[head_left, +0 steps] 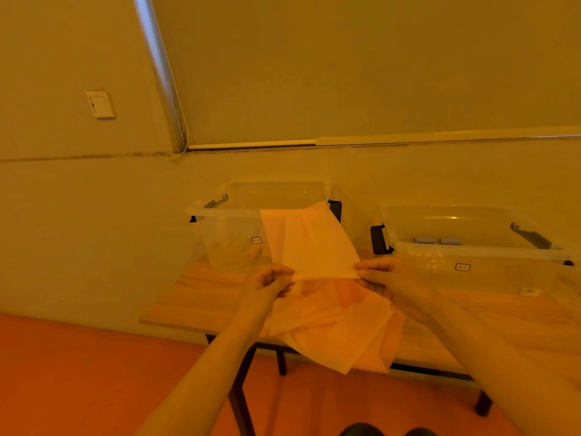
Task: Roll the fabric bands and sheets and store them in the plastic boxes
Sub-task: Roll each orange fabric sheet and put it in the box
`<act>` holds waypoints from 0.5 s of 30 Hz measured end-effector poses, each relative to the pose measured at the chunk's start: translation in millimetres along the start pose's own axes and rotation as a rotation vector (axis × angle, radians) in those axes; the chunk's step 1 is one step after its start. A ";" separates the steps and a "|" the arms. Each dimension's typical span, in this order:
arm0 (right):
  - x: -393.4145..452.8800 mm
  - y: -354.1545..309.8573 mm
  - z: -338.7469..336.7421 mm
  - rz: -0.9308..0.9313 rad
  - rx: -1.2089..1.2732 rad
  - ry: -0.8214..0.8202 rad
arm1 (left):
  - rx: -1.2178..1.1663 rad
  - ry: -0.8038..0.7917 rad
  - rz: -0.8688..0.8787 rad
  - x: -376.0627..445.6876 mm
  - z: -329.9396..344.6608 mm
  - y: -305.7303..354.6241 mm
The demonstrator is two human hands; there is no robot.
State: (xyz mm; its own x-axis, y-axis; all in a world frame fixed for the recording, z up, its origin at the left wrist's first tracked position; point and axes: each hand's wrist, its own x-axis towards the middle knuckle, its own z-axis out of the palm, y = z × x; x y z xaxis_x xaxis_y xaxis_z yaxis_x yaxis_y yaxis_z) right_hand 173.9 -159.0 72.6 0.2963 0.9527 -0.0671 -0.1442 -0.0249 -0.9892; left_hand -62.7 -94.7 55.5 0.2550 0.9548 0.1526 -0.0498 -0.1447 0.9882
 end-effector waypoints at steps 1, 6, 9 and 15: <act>-1.8 0.6 -1.0 -0.005 -0.003 -0.005 | -0.002 -0.005 -0.009 -2.1 -2.2 -1.0; -16.7 8.6 -6.1 -0.042 -0.137 -0.046 | 0.004 -0.056 -0.059 -15.6 -13.7 -6.9; -21.9 14.3 -6.0 -0.085 -0.088 -0.044 | 0.023 -0.066 -0.071 -20.9 -15.0 -11.4; -20.3 25.9 -5.5 -0.081 -0.042 -0.071 | 0.010 -0.016 -0.055 -22.7 -12.0 -17.7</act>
State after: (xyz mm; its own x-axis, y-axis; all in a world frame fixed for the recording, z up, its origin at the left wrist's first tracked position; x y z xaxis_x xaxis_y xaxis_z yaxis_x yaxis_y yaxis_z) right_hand 169.4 -180.7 47.6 0.2377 0.9711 0.0210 -0.0825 0.0417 -0.9957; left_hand -79.2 -110.6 34.4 0.2730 0.9570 0.0986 -0.0255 -0.0952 0.9951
